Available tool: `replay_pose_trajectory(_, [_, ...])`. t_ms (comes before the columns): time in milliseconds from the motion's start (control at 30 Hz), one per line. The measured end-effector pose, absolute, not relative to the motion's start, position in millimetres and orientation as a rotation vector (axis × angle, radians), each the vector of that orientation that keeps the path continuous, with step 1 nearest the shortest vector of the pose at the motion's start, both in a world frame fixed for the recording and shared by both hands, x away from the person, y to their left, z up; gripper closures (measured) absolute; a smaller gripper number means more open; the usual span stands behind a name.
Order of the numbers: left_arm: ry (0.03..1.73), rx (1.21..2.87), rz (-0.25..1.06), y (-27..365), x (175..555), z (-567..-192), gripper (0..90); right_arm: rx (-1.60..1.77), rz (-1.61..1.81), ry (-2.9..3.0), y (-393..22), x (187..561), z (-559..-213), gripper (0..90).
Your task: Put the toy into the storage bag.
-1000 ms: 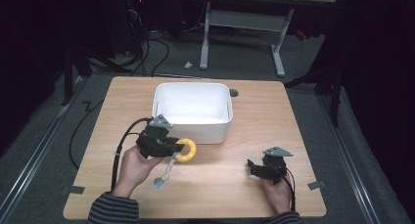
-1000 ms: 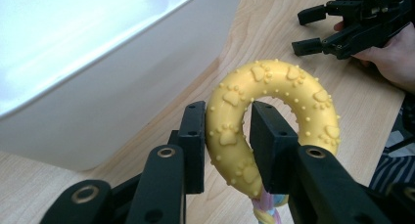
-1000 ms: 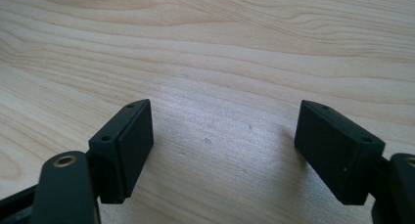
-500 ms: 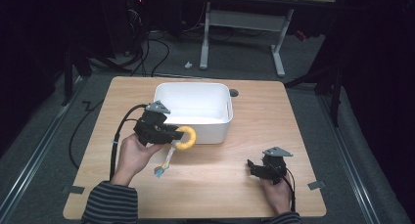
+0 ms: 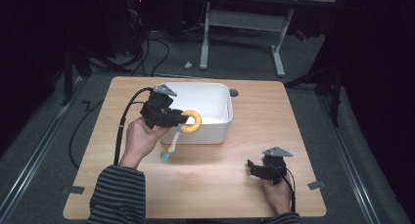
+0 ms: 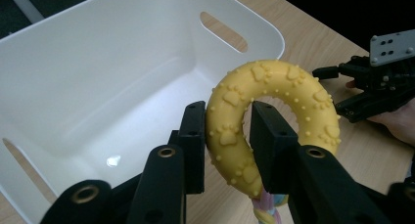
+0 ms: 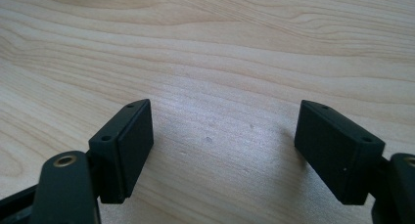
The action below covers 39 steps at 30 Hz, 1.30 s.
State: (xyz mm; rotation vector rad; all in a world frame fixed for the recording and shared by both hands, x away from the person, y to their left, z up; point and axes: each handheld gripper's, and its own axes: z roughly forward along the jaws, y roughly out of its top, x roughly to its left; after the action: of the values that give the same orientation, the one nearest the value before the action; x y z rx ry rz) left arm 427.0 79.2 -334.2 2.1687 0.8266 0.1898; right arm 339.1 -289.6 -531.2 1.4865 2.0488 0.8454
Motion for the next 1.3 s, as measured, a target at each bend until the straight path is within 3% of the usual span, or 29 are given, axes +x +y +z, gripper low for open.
replay_pose_trajectory(1300, [0.906,2.176,0.259,55,476,-328,68.4,1.482,0.847,2.052,-290,338,-531,22.5])
